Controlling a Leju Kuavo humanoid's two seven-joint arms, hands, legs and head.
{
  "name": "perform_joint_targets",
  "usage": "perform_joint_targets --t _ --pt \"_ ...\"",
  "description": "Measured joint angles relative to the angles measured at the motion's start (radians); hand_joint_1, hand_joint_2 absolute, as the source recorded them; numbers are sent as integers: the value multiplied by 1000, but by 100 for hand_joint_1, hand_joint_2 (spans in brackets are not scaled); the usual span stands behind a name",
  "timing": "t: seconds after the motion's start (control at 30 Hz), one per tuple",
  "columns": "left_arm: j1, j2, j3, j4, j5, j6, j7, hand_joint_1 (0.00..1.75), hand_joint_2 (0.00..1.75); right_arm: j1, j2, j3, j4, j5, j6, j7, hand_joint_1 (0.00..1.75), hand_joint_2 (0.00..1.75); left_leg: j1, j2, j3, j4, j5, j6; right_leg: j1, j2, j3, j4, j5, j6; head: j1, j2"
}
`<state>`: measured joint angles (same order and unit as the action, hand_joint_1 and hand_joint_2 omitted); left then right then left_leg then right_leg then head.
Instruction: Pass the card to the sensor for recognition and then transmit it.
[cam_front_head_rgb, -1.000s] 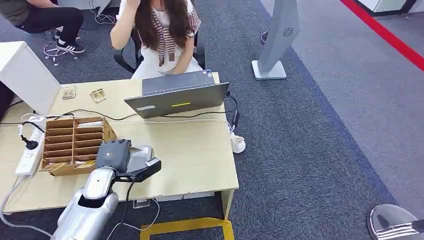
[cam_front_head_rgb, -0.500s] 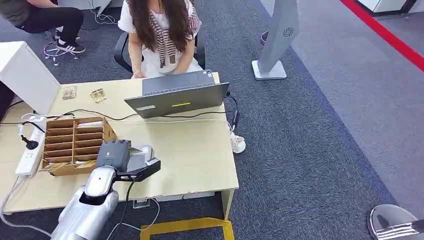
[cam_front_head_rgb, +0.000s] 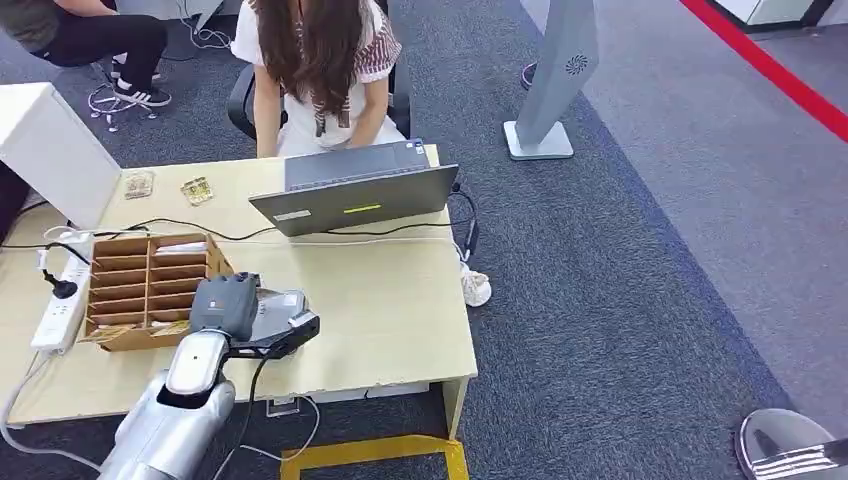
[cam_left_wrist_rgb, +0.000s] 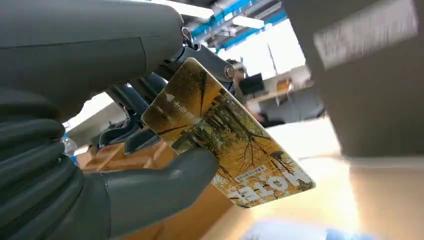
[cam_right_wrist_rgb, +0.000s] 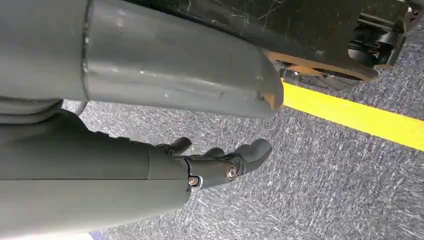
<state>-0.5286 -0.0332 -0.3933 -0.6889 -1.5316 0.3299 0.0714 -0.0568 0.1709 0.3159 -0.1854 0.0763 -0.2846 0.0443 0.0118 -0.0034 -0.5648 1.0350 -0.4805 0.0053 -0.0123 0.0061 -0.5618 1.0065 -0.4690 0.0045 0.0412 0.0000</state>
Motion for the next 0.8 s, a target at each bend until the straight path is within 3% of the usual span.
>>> perform_joint_targets --t 0.17,0.27,0.33,0.53,0.8 --pt "3 1 0 -48 4 34 -12 175 175 1 0 0 0 0 -1 -5 0 0 0 0 -1 0 0 0 0 0 -1 0 0 0 0 0" --pt "14 4 2 -122 24 159 -35 175 175 2 0 0 0 0 -4 -7 0 0 0 0 -1 0 0 0 0 0 -1 0 0 0 0 0" --pt "15 5 5 -195 32 207 -41 175 175 2 0 0 0 6 -5 -7 0 0 0 -1 -2 0 0 0 0 0 -1 0 0 0 0 0" --pt "-25 23 40 -357 32 199 -42 175 175 4 0 0 0 11 -5 -11 0 0 0 0 -2 0 0 0 0 0 -1 0 1 -1 0 0" --pt "-123 55 95 -371 1 182 -31 175 175 6 0 0 0 24 -1 -12 0 0 0 0 -2 0 2 -1 0 0 -2 1 2 -2 0 0"
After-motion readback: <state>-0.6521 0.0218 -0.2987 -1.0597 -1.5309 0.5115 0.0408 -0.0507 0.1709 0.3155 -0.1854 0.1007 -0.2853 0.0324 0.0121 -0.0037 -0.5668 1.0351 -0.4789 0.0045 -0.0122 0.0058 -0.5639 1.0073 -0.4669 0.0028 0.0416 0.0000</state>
